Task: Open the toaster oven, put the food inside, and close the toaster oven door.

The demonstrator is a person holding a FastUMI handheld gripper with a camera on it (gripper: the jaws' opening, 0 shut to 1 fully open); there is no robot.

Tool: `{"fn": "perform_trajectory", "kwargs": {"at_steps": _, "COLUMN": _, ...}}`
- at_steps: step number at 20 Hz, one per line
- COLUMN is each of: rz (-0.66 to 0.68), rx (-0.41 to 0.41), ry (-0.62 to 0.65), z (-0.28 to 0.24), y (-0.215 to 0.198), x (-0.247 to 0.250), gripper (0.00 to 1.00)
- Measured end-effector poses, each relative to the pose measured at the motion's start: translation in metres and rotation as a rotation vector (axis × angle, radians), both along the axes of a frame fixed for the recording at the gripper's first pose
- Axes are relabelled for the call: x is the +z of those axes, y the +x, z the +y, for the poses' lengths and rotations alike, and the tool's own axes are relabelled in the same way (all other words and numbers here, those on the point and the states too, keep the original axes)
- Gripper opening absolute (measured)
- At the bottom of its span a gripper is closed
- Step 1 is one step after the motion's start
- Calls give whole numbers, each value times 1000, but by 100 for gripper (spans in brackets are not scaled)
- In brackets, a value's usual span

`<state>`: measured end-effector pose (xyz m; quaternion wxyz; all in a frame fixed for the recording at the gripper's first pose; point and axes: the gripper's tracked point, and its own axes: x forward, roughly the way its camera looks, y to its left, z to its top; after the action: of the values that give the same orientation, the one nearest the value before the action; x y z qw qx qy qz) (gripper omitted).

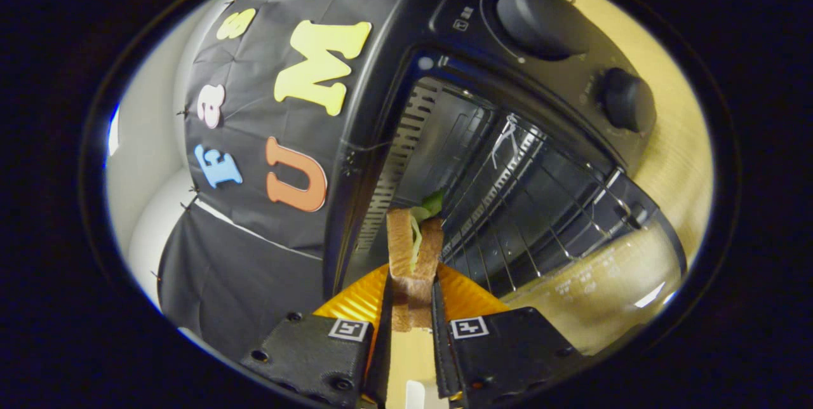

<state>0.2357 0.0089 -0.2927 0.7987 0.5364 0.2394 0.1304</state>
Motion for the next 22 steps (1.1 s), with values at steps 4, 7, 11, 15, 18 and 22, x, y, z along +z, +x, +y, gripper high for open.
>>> {"fn": "perform_trajectory", "kwargs": {"at_steps": 4, "rz": 22, "rx": -48, "ry": -42, "z": -12, "y": 28, "x": -19, "gripper": 34}}
{"fn": "perform_trajectory", "kwargs": {"at_steps": 7, "rz": 2, "rx": -48, "ry": -120, "z": -20, "y": 30, "x": -22, "gripper": 36}}
{"fn": "perform_trajectory", "kwargs": {"at_steps": 11, "rz": -7, "rx": -5, "ry": -312, "z": -27, "y": 26, "x": -32, "gripper": 44}}
{"fn": "perform_trajectory", "kwargs": {"at_steps": 15, "rz": 11, "rx": -72, "ry": -560, "z": -44, "y": 26, "x": -33, "gripper": 64}}
{"fn": "perform_trajectory", "kwargs": {"at_steps": 18, "rz": -13, "rx": -97, "ry": -856, "z": -68, "y": 23, "x": -30, "gripper": 82}}
{"fn": "perform_trajectory", "kwargs": {"at_steps": 22, "rz": -5, "rx": -89, "ry": -960, "z": -69, "y": 2, "x": -24, "gripper": 96}}
